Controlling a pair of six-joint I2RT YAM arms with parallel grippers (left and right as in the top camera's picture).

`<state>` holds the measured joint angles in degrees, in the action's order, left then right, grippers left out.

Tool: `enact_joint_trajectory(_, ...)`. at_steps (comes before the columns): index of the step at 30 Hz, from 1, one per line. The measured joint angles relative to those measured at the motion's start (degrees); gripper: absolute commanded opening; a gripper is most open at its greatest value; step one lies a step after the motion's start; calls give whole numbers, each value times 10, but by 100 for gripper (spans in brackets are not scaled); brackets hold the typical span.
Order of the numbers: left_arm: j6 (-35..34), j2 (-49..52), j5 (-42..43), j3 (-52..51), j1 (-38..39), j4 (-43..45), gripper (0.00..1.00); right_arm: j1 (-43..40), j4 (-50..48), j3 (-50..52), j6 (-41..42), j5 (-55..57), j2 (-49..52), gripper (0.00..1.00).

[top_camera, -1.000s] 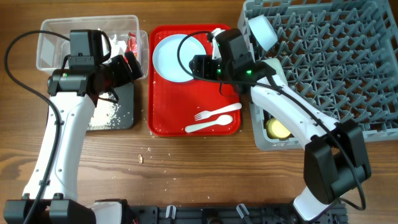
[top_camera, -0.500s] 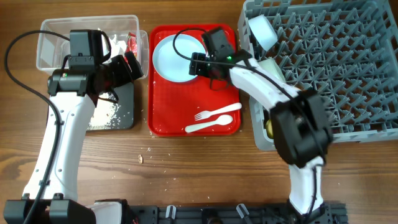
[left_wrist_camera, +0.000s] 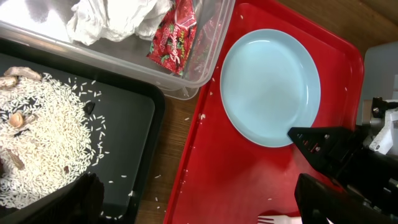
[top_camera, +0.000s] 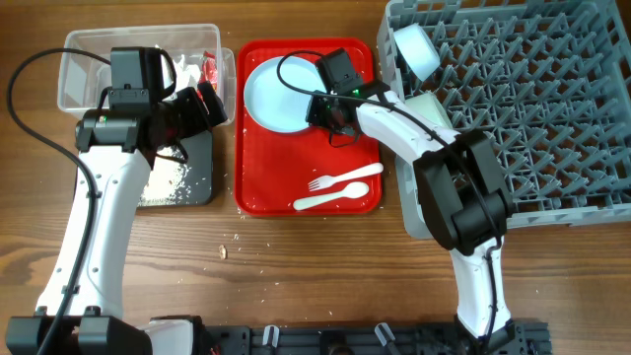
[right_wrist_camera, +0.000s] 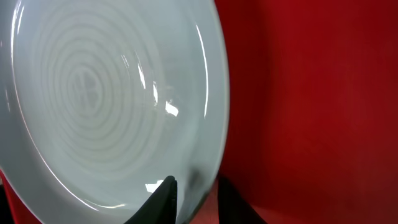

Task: Sort waste into correct bins and load items into the dishwasher rack
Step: 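Grasp the light-blue plate edge with the right gripper and lift it, then stand the light-blue plate upright in the dish rack and release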

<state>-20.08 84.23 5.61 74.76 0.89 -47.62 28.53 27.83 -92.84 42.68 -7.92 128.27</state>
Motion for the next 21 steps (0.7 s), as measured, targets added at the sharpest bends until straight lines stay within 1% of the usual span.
enact_joint_trajectory(8, 0, 0, 0, 0, 0, 0, 100, -1, 24, -2, 3, -45, 1, 4)
enact_joint_trajectory(10, 0, 0, 0, 0, 0, 0, 100, -9, 31, -2, -6, -52, -1, 4)
enact_joint_trajectory(12, 0, 0, 0, 0, 0, 0, 100, -23, 35, -2, -31, -54, -12, 4)
enact_joint_trajectory(16, 0, 0, 0, 0, 0, 0, 100, -59, 66, -2, -93, -29, -91, 4)
enact_joint_trajectory(19, 0, 0, 0, 0, 0, 0, 100, -82, 97, -2, -140, 51, -199, 4)
enact_joint_trajectory(21, 0, 0, 0, 0, 0, 0, 100, -89, 112, -2, -161, 112, -248, 4)
